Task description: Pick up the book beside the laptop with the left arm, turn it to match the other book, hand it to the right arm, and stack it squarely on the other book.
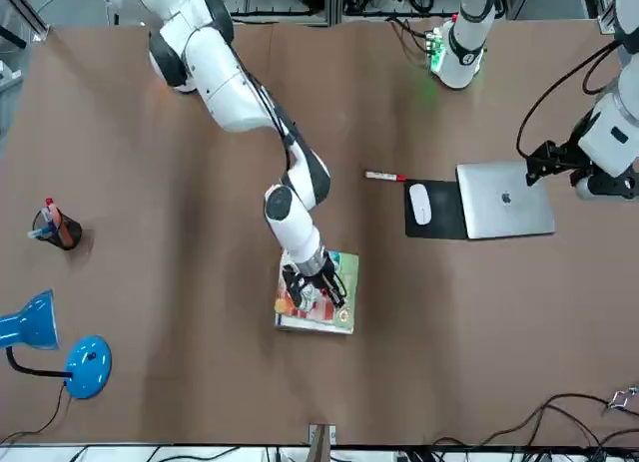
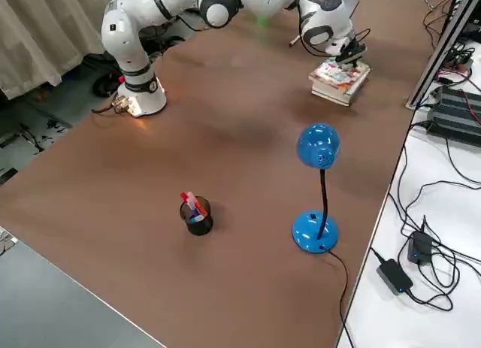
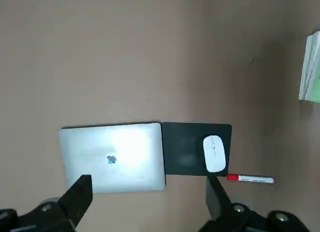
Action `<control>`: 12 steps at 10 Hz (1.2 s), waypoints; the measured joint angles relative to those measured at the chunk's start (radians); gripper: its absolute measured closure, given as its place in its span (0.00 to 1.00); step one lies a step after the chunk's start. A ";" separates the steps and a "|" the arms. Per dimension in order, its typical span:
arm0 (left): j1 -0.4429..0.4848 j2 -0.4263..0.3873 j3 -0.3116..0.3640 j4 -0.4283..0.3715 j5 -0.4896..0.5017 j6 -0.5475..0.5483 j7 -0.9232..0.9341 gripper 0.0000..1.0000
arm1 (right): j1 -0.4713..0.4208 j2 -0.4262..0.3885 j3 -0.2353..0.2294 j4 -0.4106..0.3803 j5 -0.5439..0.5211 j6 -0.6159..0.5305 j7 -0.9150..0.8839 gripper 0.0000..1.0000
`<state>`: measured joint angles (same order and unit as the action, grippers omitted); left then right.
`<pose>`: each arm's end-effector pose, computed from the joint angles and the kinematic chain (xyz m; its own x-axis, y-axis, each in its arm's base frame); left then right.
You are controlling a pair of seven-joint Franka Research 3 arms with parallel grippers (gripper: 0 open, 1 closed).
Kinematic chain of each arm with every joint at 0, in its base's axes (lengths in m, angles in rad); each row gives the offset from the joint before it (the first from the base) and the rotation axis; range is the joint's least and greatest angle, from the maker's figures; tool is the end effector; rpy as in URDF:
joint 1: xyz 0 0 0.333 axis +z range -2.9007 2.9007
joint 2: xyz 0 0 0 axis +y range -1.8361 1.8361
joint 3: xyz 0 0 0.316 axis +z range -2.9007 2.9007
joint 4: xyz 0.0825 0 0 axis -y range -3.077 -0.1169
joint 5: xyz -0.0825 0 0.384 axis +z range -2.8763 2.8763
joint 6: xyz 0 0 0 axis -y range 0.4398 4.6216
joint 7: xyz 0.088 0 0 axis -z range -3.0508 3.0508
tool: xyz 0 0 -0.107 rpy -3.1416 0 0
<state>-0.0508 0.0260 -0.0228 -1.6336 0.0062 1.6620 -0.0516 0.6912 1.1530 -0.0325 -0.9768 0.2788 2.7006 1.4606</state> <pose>0.5673 -0.0411 0.5881 0.9997 -0.0226 0.0027 -0.0225 -0.9997 -0.0054 0.6490 0.5059 0.2090 0.5771 -0.8035 -0.1465 -0.7283 -0.4251 -0.5374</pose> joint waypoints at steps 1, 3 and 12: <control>0.000 0.002 0.000 0.003 0.000 0.000 0.000 0.00 | -0.002 0.003 0.000 0.004 0.000 0.001 -0.003 1.00; 0.000 0.003 0.000 0.010 0.000 0.000 0.000 0.00 | -0.002 0.004 0.000 0.007 0.000 0.000 -0.004 1.00; 0.022 0.024 -0.001 0.026 0.000 0.000 0.002 0.00 | -0.001 -0.144 -0.001 0.018 0.001 -0.286 0.182 1.00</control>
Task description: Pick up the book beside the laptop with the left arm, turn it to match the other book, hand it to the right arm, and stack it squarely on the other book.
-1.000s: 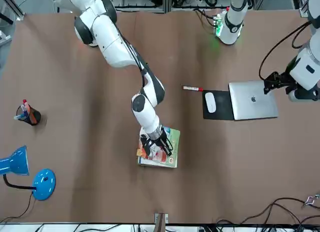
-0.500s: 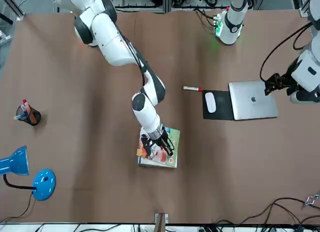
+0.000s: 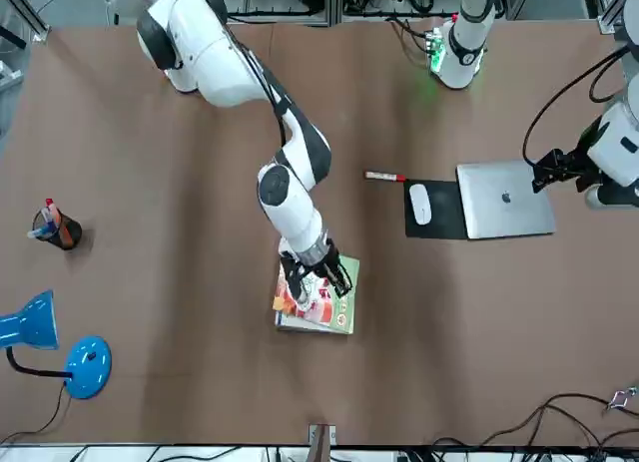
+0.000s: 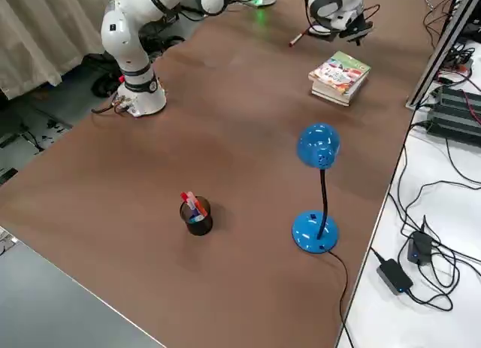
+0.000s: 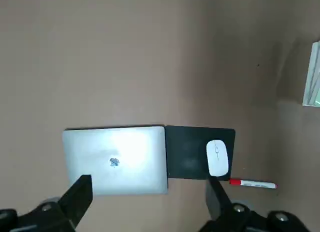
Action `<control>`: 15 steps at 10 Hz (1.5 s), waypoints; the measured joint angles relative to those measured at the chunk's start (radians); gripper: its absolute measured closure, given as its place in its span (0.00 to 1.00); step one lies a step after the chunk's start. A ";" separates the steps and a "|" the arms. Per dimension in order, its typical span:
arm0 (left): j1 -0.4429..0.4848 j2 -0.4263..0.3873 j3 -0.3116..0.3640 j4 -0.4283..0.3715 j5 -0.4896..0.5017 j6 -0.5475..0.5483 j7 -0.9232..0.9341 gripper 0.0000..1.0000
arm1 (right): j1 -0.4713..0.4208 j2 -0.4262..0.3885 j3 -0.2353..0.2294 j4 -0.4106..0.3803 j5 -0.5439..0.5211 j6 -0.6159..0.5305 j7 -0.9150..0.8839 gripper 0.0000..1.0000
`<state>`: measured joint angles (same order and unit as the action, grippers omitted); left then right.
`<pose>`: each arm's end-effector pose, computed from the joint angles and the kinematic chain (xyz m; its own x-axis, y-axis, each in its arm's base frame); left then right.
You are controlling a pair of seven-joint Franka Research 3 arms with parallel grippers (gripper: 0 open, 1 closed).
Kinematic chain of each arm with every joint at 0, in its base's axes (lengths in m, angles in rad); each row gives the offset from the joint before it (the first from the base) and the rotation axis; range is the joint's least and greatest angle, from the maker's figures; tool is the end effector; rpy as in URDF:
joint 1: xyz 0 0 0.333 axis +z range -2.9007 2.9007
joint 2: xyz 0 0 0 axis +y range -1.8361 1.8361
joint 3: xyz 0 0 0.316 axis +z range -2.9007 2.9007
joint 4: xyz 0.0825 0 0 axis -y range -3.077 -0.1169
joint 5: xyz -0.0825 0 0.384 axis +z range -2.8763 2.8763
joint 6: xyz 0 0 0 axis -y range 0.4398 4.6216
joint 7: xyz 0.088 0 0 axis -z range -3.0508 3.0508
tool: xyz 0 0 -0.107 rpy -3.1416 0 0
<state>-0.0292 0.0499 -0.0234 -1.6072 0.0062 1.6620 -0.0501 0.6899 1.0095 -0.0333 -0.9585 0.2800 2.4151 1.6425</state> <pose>0.5756 -0.0294 0.5870 1.0000 -0.0030 0.0052 -0.0030 -1.0000 -0.0048 0.6437 0.5130 0.3008 0.4591 -0.8505 -0.2566 -0.8532 -0.3417 -0.3940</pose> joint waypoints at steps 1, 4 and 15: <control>0.000 0.000 0.000 0.001 0.000 0.000 0.000 0.00 | -0.015 -0.003 -0.005 -0.004 0.000 -0.035 0.029 1.00; 0.000 0.001 0.000 0.001 0.000 0.000 0.000 0.00 | -0.086 -0.031 -0.008 -0.006 0.000 -0.125 0.063 1.00; 0.000 0.004 -0.001 0.003 0.000 0.000 0.000 0.00 | -0.120 -0.043 -0.036 -0.141 -0.113 -0.231 0.056 1.00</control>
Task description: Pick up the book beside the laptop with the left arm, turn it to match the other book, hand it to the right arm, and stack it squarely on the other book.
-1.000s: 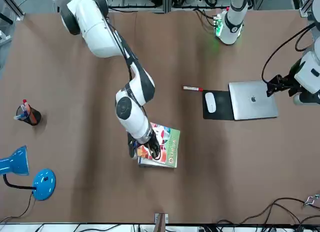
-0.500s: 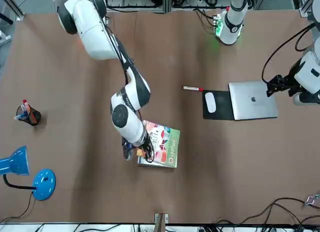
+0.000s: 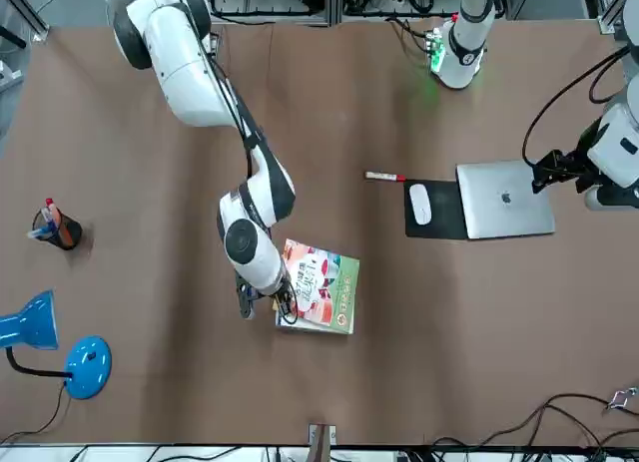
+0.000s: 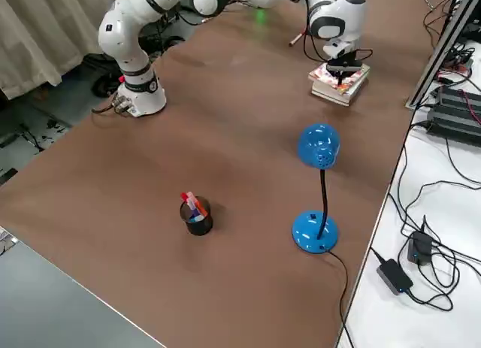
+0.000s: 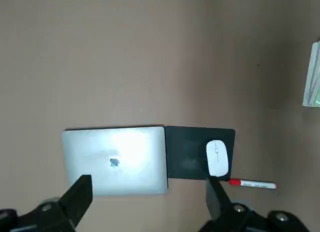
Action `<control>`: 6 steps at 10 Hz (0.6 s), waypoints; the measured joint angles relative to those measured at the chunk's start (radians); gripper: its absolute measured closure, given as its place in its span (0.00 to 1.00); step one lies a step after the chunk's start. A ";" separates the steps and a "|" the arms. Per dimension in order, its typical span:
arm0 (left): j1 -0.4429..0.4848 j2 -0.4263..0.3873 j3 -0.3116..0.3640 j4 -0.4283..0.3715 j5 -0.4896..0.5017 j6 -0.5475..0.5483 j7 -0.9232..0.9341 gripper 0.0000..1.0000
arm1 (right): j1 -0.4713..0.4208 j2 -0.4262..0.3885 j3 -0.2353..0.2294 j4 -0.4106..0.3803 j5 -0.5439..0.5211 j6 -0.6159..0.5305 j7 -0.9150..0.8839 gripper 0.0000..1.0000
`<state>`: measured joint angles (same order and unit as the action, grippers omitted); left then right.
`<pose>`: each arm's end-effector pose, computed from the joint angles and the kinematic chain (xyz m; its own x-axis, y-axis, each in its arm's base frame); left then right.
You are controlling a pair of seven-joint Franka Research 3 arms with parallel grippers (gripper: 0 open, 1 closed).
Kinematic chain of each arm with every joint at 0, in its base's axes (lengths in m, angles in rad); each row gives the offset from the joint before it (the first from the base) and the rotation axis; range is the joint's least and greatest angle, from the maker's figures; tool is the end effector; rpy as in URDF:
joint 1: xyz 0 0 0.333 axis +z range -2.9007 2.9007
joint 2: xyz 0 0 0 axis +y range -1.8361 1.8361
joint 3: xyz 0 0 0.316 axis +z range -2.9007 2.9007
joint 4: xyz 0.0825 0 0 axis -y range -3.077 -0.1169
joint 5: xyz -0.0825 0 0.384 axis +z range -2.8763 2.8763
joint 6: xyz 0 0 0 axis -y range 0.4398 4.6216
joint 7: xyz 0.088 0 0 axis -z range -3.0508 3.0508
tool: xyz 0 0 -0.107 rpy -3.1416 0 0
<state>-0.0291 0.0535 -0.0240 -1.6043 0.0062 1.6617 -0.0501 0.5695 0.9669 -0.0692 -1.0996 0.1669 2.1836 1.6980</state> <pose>0.5766 -0.0297 0.5863 1.0000 -0.0035 0.0042 -0.0035 -1.0000 -0.0047 0.6762 0.3973 0.2396 0.3165 -0.9429 -0.1039 -0.9463 -0.3062 -0.1038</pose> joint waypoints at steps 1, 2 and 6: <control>0.000 0.000 0.000 0.000 0.000 0.000 0.000 0.00 | 0.001 0.000 0.001 0.000 -0.007 0.000 0.000 1.00; 0.000 0.000 0.000 0.000 0.000 0.000 0.000 0.00 | 0.002 0.000 0.001 0.000 -0.013 0.002 -0.001 1.00; 0.000 0.004 0.000 0.000 0.000 0.000 0.000 0.00 | 0.005 0.000 0.002 -0.004 -0.039 0.005 -0.005 1.00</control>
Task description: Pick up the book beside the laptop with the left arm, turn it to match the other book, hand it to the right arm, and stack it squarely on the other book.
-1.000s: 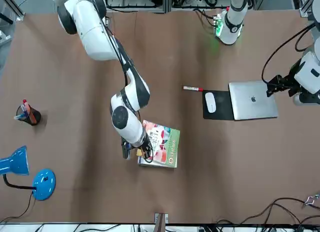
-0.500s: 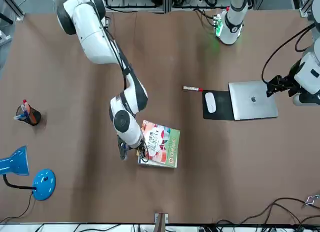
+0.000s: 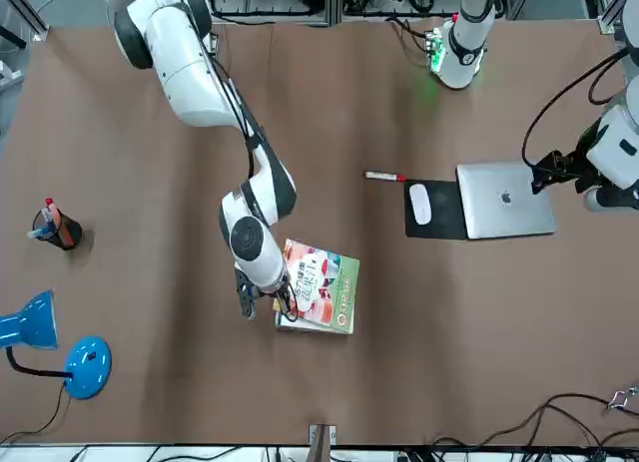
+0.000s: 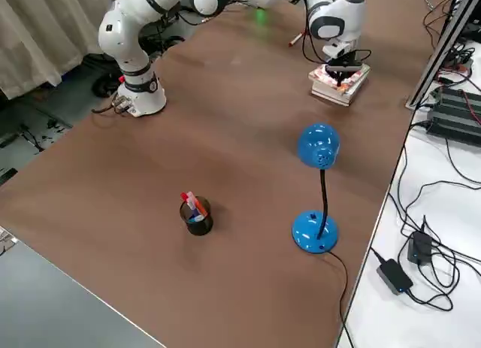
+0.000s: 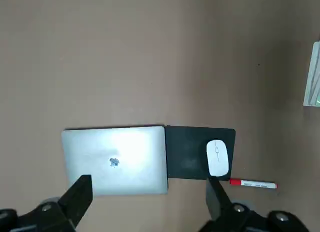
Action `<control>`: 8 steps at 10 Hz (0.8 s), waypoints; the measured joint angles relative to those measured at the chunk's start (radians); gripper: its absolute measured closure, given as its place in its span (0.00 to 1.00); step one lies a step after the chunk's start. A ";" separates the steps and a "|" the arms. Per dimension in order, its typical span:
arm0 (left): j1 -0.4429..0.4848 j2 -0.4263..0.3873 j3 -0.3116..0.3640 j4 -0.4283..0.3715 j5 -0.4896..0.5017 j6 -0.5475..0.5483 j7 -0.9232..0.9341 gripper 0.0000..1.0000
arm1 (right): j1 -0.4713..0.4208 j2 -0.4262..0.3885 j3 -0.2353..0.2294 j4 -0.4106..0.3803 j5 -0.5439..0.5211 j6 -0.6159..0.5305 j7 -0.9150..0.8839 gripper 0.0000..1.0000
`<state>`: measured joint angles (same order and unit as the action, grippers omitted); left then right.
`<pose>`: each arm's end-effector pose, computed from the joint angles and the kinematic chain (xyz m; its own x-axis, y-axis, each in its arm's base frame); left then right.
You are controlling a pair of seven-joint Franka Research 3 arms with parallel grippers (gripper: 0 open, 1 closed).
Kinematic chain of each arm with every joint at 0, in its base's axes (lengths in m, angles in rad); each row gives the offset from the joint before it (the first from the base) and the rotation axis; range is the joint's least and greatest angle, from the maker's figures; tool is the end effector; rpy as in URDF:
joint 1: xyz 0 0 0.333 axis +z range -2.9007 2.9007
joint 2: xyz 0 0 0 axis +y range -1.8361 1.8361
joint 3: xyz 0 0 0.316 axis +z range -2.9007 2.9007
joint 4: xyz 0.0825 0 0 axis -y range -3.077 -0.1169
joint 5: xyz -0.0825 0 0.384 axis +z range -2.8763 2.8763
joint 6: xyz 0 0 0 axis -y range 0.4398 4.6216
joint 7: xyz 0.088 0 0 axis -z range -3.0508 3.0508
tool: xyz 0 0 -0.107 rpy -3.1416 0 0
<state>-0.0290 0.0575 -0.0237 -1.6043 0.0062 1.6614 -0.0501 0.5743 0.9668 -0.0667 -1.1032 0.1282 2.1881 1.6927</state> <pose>0.5776 -0.0295 0.5840 1.0000 -0.0031 -0.0001 -0.0031 -1.0000 -0.0048 0.6740 0.4001 0.2382 0.3456 -0.9356 -0.0717 -0.9350 -0.3369 -0.1107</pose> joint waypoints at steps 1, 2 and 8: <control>0.000 0.000 0.000 0.000 0.000 0.000 0.000 0.00 | 0.000 0.000 0.000 -0.001 -0.002 0.003 -0.008 0.99; 0.000 0.000 0.000 0.000 0.000 0.000 0.000 0.00 | 0.000 0.000 0.001 -0.002 -0.004 0.006 -0.020 0.99; 0.000 0.000 0.000 0.000 0.000 0.000 0.000 0.00 | 0.008 0.002 0.002 -0.008 -0.014 0.077 -0.036 0.99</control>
<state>-0.0289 0.0577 -0.0236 -1.6043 0.0062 1.6614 -0.0501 0.5819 0.9693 -0.0645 -1.1107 0.1141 2.2648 1.6562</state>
